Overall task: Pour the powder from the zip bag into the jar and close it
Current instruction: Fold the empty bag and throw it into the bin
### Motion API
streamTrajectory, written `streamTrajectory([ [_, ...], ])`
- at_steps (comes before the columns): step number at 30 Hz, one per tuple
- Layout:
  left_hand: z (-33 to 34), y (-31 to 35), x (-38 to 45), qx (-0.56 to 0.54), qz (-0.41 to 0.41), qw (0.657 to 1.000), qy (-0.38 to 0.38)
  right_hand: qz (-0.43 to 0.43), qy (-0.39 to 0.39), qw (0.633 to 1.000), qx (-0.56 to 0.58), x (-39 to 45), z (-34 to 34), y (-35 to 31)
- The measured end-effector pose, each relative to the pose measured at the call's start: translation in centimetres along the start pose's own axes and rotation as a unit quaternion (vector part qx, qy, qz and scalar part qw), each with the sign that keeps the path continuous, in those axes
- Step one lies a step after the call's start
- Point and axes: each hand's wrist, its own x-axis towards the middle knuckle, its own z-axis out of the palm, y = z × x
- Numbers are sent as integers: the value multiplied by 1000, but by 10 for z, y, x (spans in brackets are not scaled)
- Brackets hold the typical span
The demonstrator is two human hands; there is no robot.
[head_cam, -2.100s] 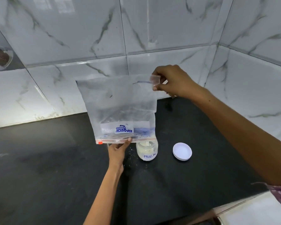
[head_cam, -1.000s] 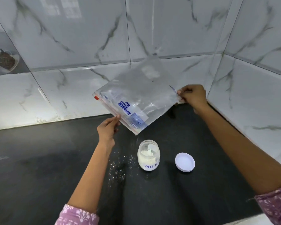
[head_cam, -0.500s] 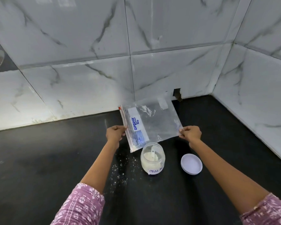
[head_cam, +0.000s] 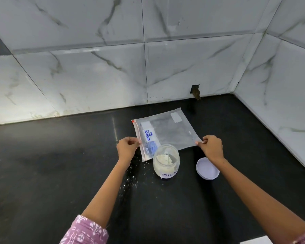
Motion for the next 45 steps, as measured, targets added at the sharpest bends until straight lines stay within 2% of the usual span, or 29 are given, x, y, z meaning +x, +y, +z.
streamTrajectory([
  [3,0,0,-15,39,76,996,-21,-49,19,998,-22,-9,-1,0],
  [6,3,1,-26,125,137,981,-58,-87,24,994,-56,-15,2,-2],
  [12,15,0,-40,302,186,925,-134,-134,-13,985,-106,-21,9,-4],
  [15,16,-1,-44,400,222,874,-164,-146,-71,979,-120,-24,12,-1],
  [17,16,-3,-46,428,231,858,-164,-156,-102,975,-125,-26,10,1],
  [19,15,-5,-49,415,243,863,-155,-170,-108,971,-130,-27,3,2],
  [22,11,-10,-57,336,268,891,-144,-183,-109,963,-163,-33,-13,7],
  [28,6,-17,-70,234,274,913,-190,-132,-231,917,-296,-59,-34,18],
  [30,7,-20,-71,213,269,918,-197,-122,-246,912,-306,-63,-33,18],
  [39,6,-19,-77,204,259,923,-199,-147,-236,927,-254,-60,-18,2],
  [45,5,-18,-82,269,272,904,-189,-154,-217,938,-224,-56,-10,-6],
])
